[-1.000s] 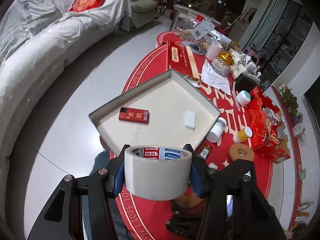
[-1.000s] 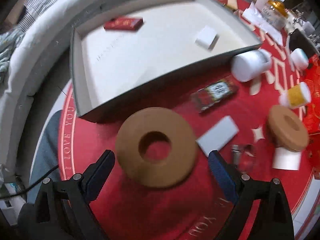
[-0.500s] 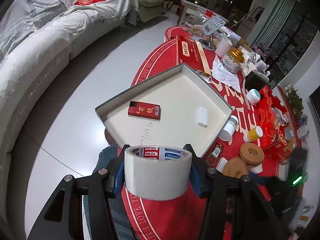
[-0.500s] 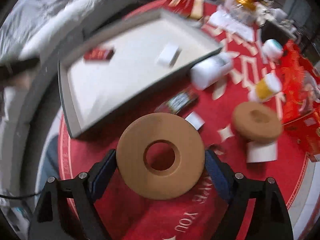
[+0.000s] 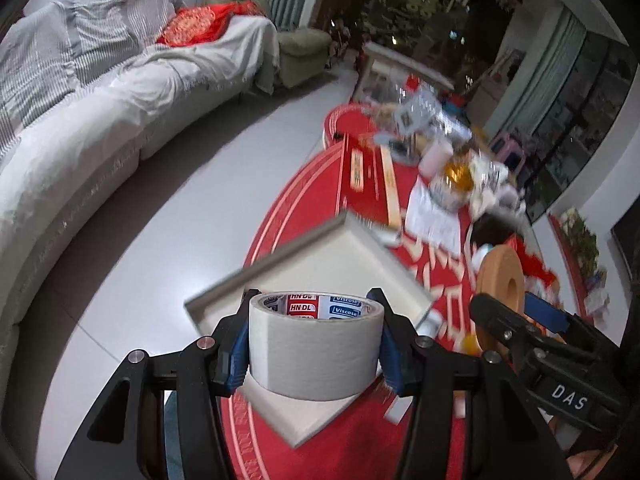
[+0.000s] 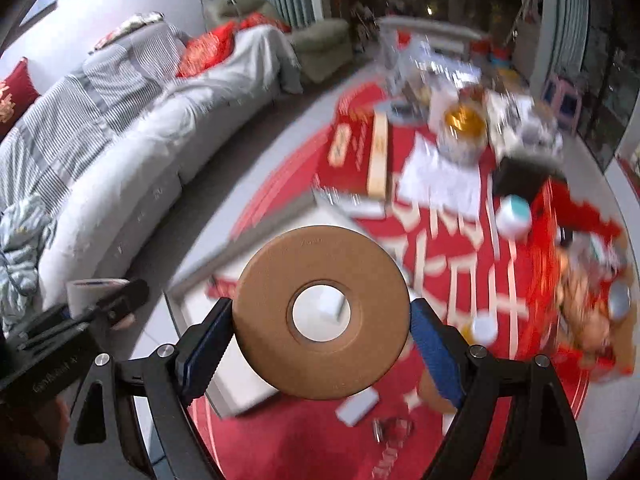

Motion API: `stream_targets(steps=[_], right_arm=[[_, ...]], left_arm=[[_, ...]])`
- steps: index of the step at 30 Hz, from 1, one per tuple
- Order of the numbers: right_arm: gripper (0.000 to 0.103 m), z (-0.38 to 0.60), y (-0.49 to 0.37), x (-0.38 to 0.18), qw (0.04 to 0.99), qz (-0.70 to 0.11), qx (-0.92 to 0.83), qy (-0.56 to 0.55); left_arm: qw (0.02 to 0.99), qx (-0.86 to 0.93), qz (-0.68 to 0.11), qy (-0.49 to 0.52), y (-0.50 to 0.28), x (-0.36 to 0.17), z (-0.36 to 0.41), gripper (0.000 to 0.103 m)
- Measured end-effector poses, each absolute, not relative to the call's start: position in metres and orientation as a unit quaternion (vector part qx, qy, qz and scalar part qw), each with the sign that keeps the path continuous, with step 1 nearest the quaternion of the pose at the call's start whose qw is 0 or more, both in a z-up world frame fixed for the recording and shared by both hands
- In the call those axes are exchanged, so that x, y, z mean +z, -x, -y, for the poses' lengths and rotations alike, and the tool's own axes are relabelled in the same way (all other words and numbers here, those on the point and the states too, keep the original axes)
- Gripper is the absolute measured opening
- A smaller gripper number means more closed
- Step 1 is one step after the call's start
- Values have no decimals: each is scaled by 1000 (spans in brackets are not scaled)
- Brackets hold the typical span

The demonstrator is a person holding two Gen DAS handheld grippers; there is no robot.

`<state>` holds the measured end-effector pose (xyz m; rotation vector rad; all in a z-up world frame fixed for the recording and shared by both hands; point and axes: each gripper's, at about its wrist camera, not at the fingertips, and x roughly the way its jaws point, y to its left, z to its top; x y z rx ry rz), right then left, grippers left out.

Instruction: Organize rigid objects

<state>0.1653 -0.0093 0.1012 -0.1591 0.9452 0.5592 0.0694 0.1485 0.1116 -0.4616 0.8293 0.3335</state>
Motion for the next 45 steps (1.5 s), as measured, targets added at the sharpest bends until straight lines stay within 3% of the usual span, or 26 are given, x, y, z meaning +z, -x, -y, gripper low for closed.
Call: stream_targets(steps=[7, 21, 41, 44, 45], right_arm=[[87, -16, -215, 126, 860, -434, 265, 44], [88, -31, -269, -3, 805, -543, 236, 40], [88, -34, -280, -48, 780, -581, 228, 48], [88, -34, -281, -49, 777, -584, 229, 47], [88, -34, -282, -49, 774, -588, 233, 44]], left_arm=[[877, 205, -380, 211, -115, 108, -165, 57], [824, 232, -477, 200, -170, -17, -173, 57], [812, 226, -511, 171, -186, -49, -168, 57], [807, 225, -520, 165, -189, -52, -167, 67], [804, 228, -523, 164, -190, -53, -168, 79]])
